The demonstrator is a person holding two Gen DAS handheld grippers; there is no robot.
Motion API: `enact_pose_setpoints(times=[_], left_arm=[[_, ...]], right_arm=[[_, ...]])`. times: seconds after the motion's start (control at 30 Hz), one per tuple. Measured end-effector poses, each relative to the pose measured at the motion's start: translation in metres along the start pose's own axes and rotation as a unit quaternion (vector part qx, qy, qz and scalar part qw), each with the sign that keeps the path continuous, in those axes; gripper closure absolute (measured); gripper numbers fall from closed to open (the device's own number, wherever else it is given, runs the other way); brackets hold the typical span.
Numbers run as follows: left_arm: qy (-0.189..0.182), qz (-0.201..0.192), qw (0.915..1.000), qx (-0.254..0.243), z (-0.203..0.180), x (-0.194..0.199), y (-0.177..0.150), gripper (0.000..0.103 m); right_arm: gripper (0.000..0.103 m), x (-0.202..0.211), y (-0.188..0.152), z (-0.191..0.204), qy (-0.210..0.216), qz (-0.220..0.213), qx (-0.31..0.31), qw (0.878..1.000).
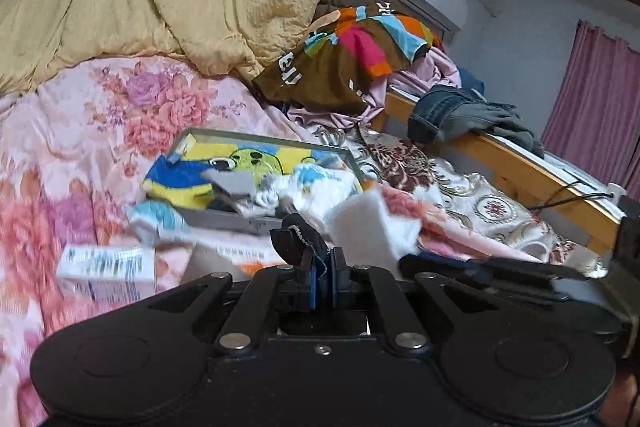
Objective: Organize soft objects
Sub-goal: 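Lift navy cloth with left tool toward tray while right tool carries tissue, then carry navy cloth with left tool over tray while right tool brings tissue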
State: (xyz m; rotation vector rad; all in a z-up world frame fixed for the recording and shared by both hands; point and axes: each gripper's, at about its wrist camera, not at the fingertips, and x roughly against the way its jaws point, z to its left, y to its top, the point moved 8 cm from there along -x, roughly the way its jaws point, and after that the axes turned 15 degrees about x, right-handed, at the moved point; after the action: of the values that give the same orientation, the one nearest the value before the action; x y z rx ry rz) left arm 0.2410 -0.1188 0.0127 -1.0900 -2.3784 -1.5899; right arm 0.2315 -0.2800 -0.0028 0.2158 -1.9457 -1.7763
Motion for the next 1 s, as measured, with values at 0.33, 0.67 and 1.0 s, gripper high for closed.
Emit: enact_pose_setpoints(times=[0.33, 0.67, 1.0], left_arm=[[0.015, -0.012, 0.9998, -0.006, 0.007, -0.074, 0.065, 0.097], [0.028, -0.027, 0.9992, -0.011, 0.031, -0.186, 0.108, 0.097], [0.101, 0.011, 0.9914, -0.082, 0.054, -0.256, 0.101, 0.096]], right_arm=[[0.097, -0.087, 0.037, -0.063, -0.057, -0.019, 0.007, 0.998], [0.097, -0.162, 0.019, -0.107, -0.069, -0.006, -0.033, 0.997], [0.096, -0.189, -0.013, -0.135, -0.055, 0.041, -0.128, 0.989]])
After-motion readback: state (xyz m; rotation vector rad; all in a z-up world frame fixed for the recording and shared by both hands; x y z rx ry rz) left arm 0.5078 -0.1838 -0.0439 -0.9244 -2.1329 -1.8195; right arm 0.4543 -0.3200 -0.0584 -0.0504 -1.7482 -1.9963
